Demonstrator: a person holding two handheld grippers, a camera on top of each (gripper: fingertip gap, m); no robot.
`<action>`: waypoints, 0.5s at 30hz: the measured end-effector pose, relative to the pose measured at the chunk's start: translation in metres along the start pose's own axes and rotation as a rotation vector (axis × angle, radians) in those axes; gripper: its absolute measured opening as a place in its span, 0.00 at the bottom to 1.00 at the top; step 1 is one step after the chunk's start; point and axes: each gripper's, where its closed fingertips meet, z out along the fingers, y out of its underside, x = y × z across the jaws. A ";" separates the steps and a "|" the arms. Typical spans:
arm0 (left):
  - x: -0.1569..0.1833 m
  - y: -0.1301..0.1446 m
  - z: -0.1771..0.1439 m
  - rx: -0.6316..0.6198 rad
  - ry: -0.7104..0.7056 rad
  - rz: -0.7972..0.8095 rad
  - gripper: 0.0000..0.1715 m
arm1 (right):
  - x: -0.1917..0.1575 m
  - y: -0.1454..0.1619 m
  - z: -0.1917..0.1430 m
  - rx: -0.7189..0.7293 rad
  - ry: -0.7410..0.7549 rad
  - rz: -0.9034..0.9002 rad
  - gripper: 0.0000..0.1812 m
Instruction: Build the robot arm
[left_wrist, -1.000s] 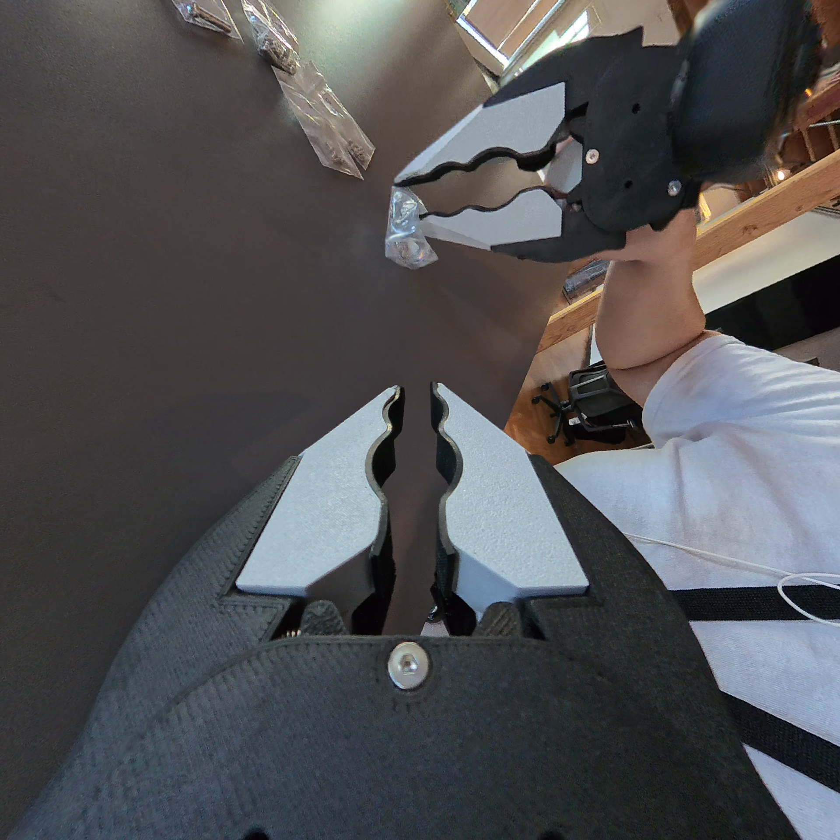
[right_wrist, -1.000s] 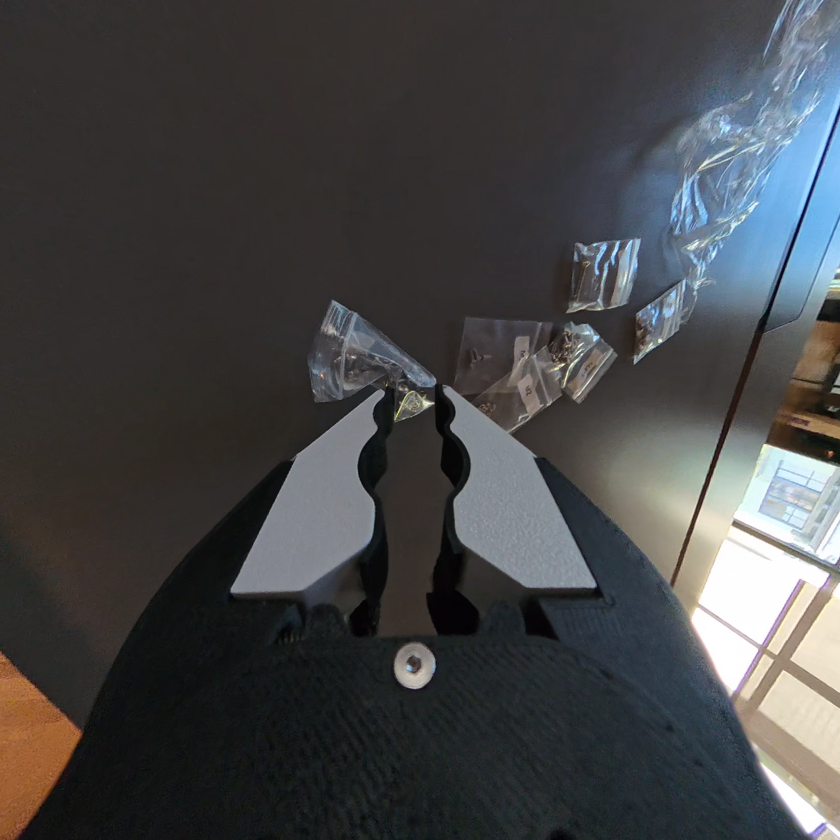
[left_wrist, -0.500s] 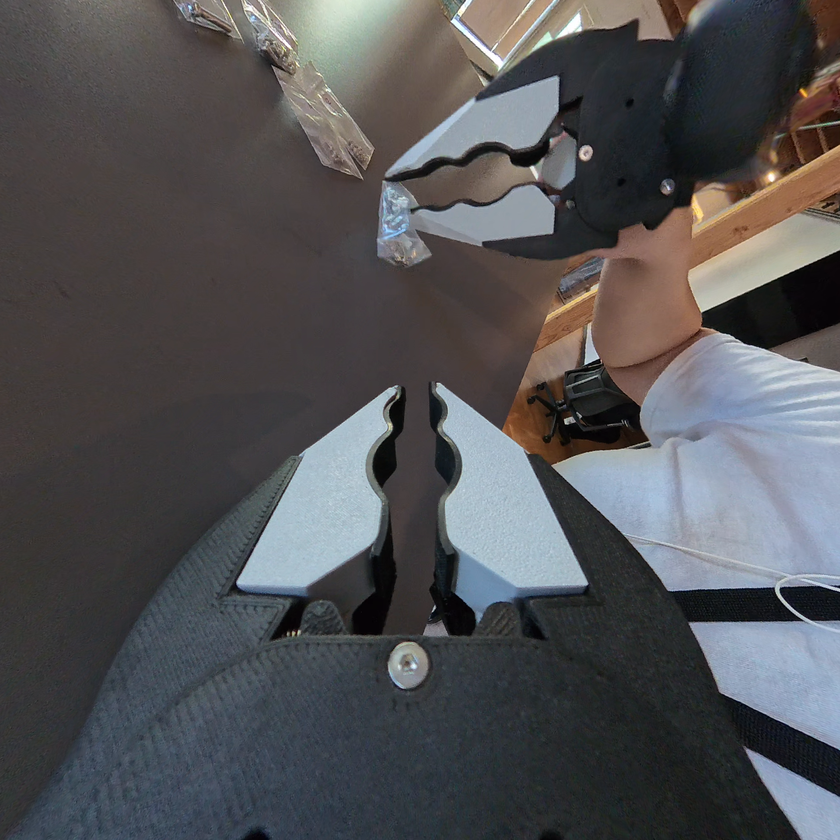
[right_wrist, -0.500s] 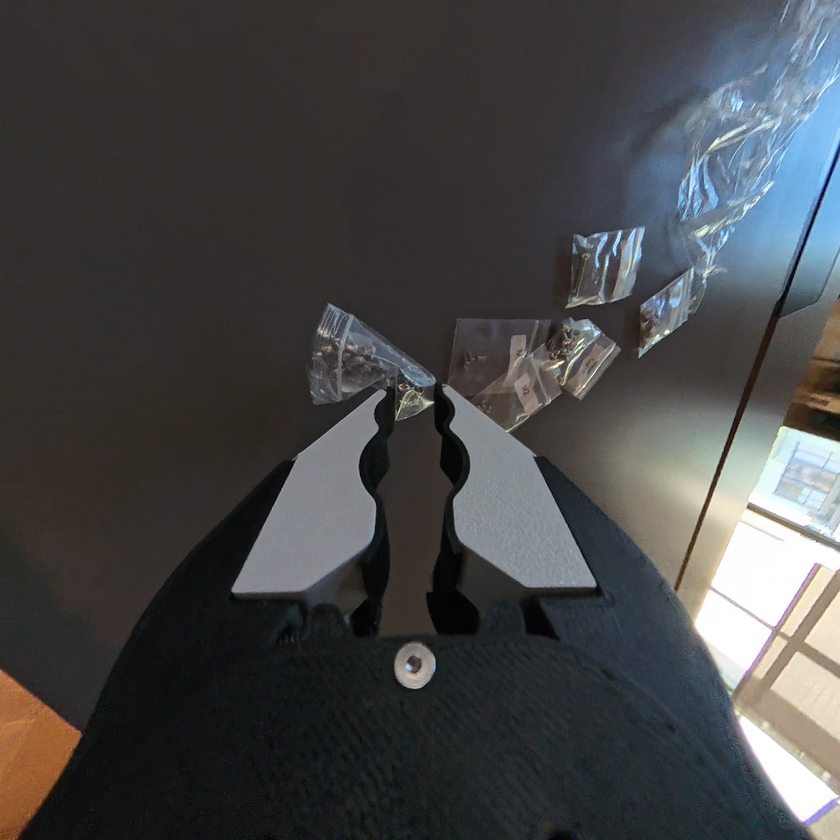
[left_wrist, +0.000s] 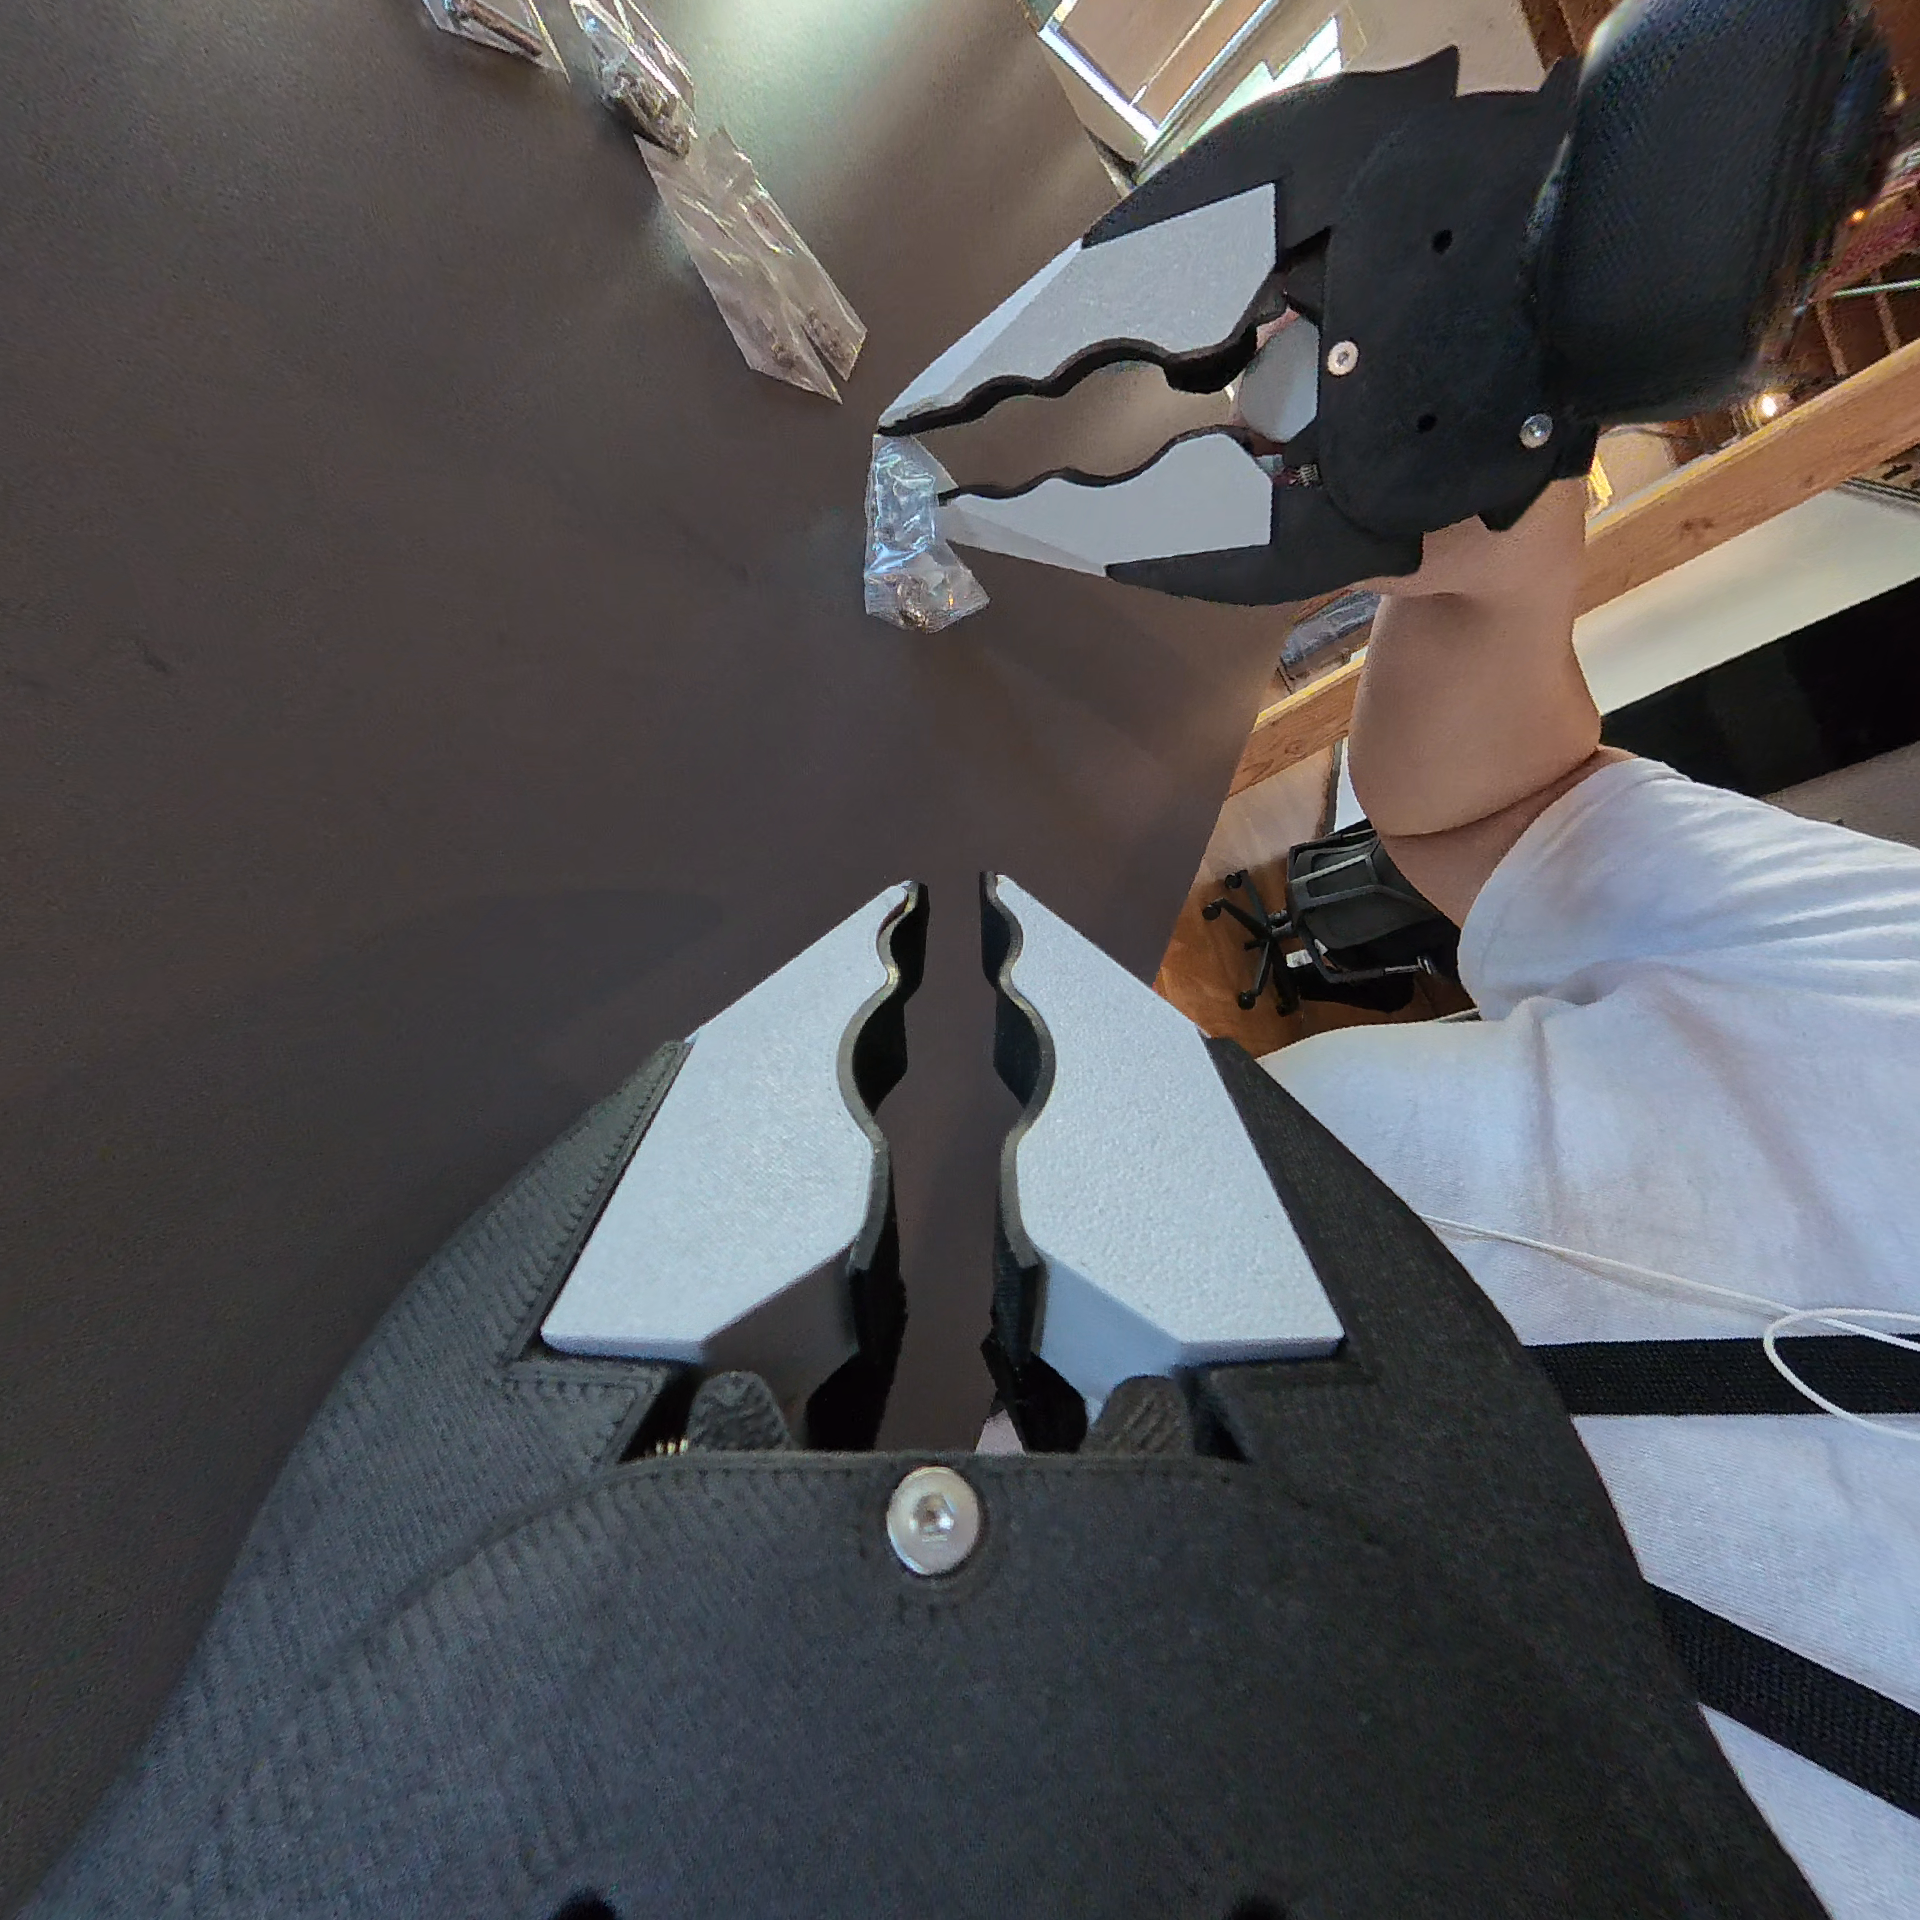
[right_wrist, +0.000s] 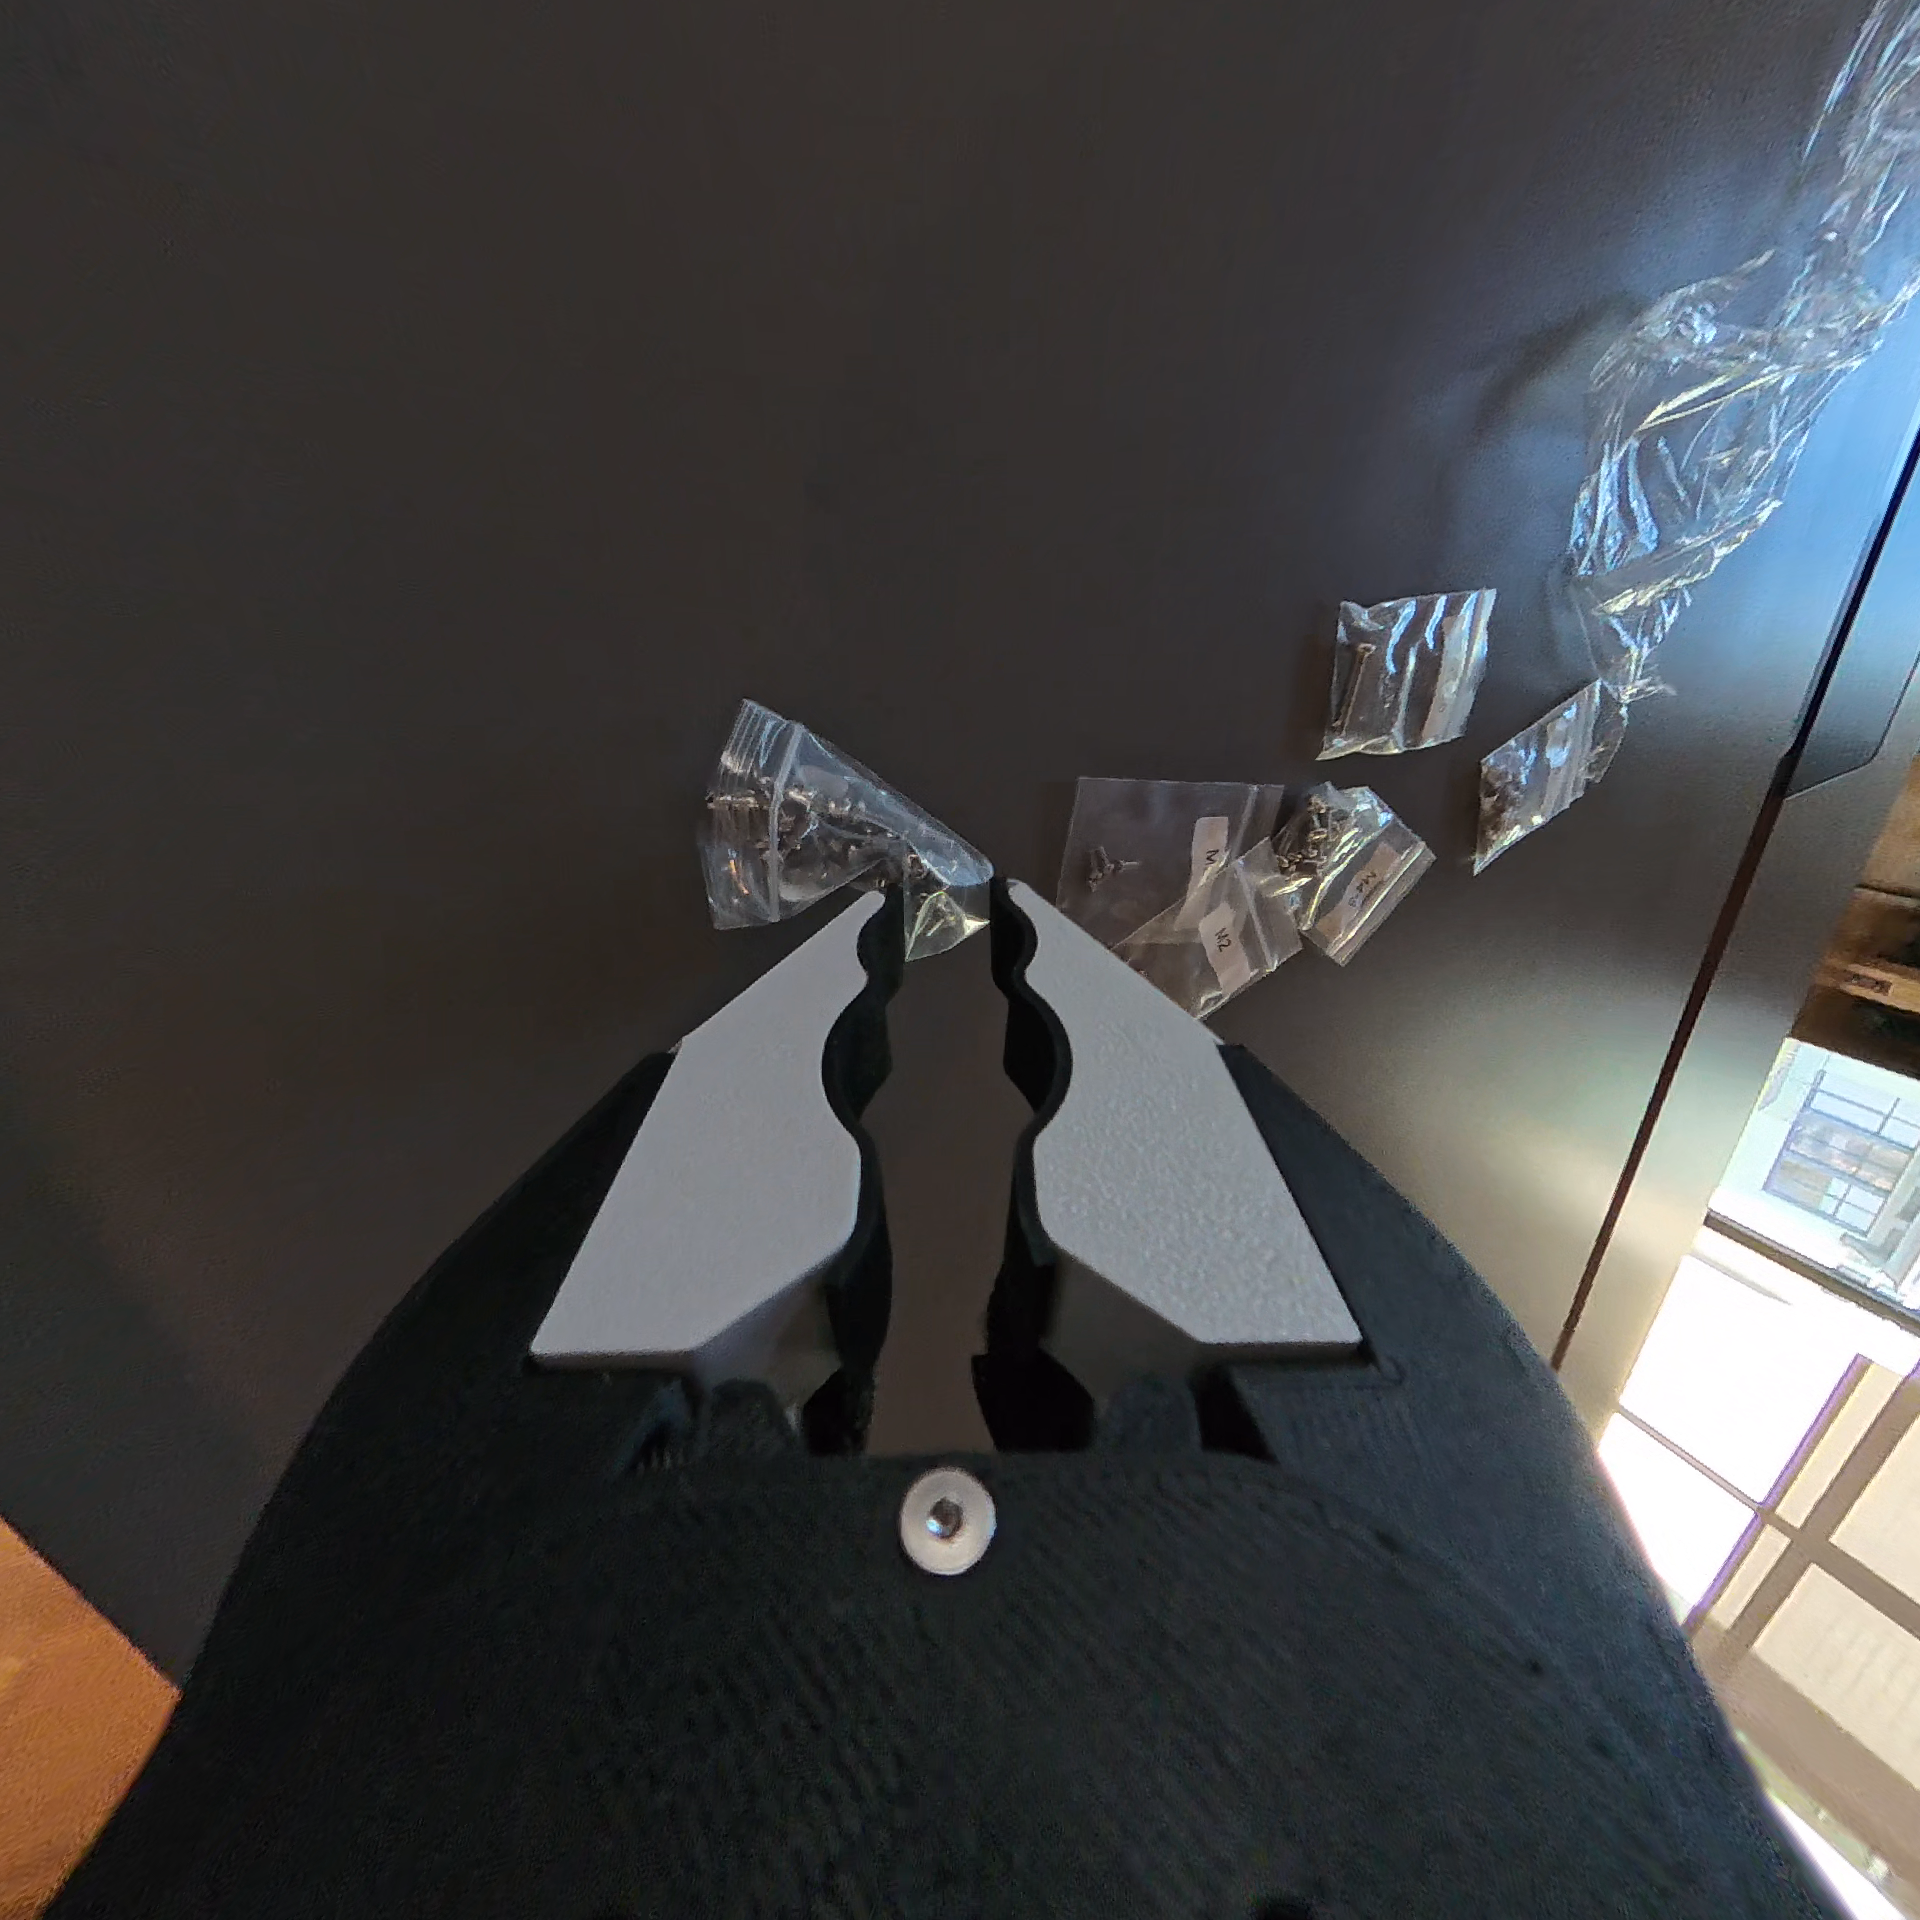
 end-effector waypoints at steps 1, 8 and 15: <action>0.000 0.000 0.000 -0.001 -0.001 -0.001 0.05 | 0.001 0.000 0.000 0.005 0.004 -0.003 0.08; -0.001 0.000 0.001 -0.008 0.000 -0.008 0.05 | 0.004 0.004 0.005 -0.011 -0.008 0.019 0.08; -0.002 0.000 0.001 -0.014 0.007 -0.015 0.04 | 0.005 0.003 0.006 -0.017 -0.015 0.019 0.07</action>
